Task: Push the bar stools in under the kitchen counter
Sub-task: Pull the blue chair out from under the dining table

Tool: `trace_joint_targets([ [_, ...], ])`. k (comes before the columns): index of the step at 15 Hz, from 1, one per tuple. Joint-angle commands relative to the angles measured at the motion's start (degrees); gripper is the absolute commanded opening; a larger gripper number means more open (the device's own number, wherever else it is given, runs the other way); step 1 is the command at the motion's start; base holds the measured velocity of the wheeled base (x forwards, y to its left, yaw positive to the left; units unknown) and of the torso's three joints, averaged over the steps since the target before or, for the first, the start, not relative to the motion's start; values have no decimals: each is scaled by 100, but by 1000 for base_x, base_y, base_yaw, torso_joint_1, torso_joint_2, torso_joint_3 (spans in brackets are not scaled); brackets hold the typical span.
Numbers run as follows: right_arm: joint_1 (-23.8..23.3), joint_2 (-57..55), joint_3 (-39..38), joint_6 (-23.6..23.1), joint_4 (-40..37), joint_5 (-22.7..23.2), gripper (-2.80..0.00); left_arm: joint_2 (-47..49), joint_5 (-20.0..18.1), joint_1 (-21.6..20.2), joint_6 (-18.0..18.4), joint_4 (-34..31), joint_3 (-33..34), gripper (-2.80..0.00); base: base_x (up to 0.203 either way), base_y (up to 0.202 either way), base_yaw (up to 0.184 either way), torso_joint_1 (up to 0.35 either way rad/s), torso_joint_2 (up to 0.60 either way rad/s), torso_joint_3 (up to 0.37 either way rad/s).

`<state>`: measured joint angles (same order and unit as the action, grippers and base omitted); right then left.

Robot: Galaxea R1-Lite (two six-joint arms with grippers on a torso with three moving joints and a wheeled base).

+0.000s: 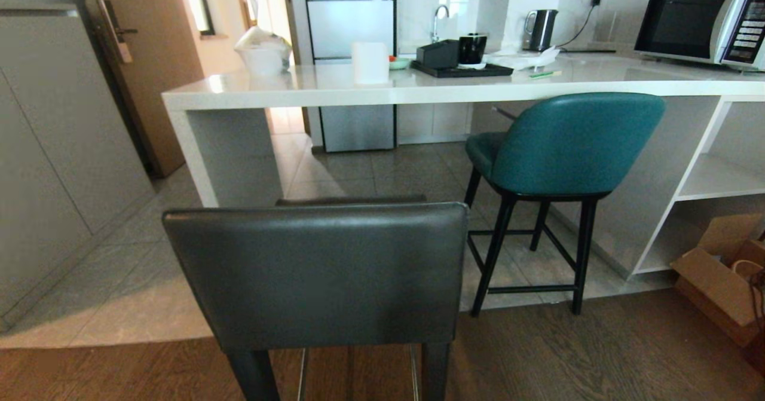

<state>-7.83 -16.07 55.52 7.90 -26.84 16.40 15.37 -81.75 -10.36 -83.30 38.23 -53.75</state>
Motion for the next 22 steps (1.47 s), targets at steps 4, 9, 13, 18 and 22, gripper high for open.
trace_joint_targets([
  [4,-8,7,-67,26,-32,-295,-280,-8,84,-54,-68,25,16,-280,0,0,0,0,0,0],
  [9,-8,7,-117,27,-31,-287,-280,-16,46,562,-29,26,22,-280,0,0,0,0,0,0],
  [13,-8,7,-269,18,-23,-268,-280,-469,34,790,-29,2,486,-280,0,0,0,0,0,0],
  [18,-8,7,-587,-26,-5,-242,-280,-759,212,879,-3,-1,1568,-280,0,0,0,0,0,0],
  [22,-8,7,-622,-35,12,-155,-280,-771,418,893,842,-9,3046,-280,0,0,0,0,0,0],
])
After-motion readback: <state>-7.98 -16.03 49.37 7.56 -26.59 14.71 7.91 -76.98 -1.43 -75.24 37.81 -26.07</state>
